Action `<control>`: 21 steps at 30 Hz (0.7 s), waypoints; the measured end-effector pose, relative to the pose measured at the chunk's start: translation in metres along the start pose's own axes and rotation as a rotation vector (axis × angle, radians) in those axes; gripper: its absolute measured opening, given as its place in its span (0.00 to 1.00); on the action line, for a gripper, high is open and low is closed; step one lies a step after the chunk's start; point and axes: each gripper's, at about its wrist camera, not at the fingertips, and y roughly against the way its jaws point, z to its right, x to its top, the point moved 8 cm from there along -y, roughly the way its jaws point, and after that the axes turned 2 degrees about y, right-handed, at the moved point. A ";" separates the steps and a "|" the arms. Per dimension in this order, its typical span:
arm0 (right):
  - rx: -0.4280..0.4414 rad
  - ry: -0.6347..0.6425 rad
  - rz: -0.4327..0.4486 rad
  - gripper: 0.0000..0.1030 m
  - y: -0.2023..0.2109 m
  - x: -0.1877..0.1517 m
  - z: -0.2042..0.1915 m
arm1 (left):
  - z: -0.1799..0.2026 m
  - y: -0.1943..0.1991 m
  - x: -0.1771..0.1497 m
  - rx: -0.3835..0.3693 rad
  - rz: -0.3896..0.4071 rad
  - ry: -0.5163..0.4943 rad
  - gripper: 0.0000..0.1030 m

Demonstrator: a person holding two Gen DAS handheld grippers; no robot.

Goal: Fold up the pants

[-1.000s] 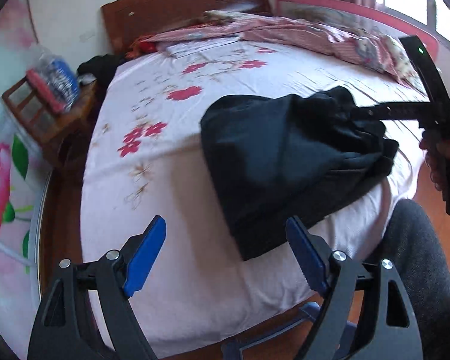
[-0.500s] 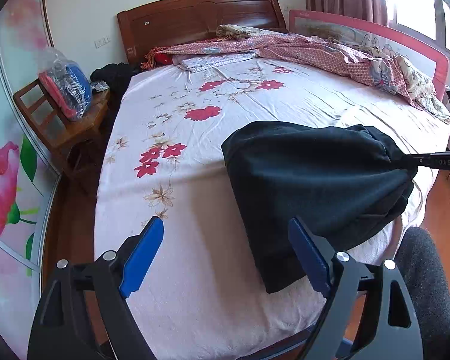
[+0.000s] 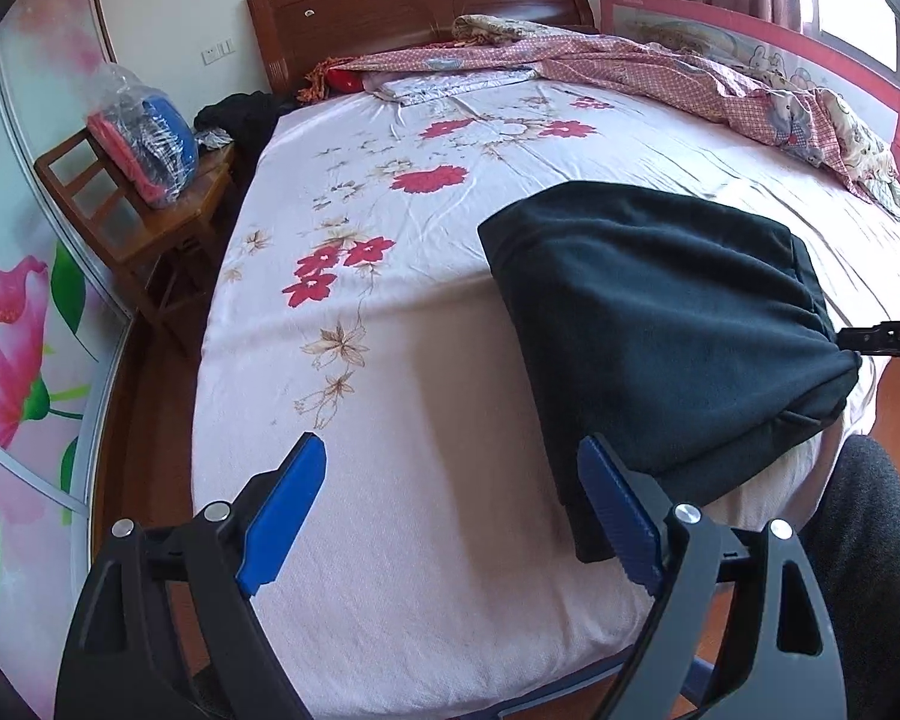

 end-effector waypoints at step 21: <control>0.250 0.202 0.102 0.66 0.018 0.035 -0.088 | -0.020 -0.027 0.015 -0.011 -0.027 0.037 0.93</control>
